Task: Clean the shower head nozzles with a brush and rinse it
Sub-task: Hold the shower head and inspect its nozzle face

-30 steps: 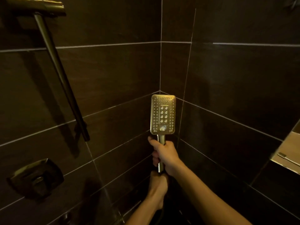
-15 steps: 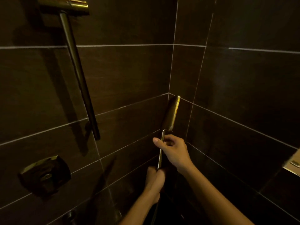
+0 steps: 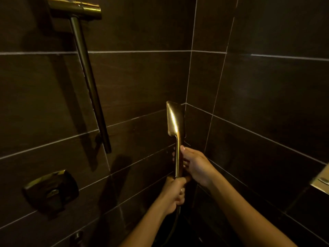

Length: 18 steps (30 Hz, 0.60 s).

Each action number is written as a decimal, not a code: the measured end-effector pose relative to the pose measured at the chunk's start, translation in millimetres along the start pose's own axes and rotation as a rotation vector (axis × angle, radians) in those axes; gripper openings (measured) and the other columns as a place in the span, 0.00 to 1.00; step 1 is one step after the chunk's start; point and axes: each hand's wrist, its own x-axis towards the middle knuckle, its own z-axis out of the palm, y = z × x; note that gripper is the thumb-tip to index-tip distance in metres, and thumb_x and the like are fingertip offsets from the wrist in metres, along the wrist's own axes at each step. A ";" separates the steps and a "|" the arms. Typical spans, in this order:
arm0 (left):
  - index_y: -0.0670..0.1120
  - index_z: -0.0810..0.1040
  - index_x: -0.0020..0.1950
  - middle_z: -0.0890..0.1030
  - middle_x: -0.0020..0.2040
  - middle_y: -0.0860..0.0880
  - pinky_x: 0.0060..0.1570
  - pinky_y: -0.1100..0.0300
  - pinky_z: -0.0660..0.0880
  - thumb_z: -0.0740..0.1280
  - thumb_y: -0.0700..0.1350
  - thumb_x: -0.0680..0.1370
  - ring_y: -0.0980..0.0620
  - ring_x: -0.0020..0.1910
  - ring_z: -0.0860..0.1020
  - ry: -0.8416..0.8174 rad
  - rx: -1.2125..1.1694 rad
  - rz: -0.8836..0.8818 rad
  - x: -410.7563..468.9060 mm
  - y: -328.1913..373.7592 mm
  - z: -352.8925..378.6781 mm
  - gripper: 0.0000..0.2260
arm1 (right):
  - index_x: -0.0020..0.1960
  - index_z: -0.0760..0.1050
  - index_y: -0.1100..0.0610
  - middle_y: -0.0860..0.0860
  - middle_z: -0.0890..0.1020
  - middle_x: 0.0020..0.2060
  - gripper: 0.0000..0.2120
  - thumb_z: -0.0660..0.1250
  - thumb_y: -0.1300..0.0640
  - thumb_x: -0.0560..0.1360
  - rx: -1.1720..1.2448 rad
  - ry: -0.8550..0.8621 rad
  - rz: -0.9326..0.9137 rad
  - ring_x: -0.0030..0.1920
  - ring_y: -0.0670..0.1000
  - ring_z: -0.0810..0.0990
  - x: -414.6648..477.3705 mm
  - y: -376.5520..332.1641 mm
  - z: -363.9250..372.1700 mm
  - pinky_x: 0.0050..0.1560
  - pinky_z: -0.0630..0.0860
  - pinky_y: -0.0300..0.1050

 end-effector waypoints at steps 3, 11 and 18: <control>0.46 0.66 0.70 0.78 0.48 0.46 0.38 0.59 0.73 0.64 0.45 0.83 0.52 0.40 0.77 0.066 -0.035 0.010 5.2 3.5 6.2 0.17 | 0.57 0.81 0.61 0.56 0.83 0.50 0.17 0.66 0.47 0.81 -0.140 0.089 -0.066 0.53 0.52 0.81 0.7 -5.4 8.4 0.58 0.76 0.49; 0.48 0.67 0.72 0.78 0.50 0.47 0.40 0.56 0.72 0.68 0.49 0.81 0.51 0.43 0.76 0.087 -0.070 0.046 12.3 3.9 11.8 0.22 | 0.56 0.81 0.55 0.54 0.85 0.53 0.07 0.66 0.57 0.81 -0.425 0.114 -0.109 0.54 0.50 0.85 8.3 -11.9 8.5 0.54 0.77 0.46; 0.49 0.65 0.72 0.78 0.56 0.44 0.38 0.57 0.71 0.68 0.49 0.80 0.51 0.43 0.75 0.098 -0.063 0.038 15.3 6.2 8.1 0.22 | 0.55 0.82 0.60 0.61 0.82 0.54 0.11 0.68 0.53 0.80 -0.425 0.062 -0.162 0.58 0.60 0.81 10.2 -5.7 0.9 0.62 0.77 0.55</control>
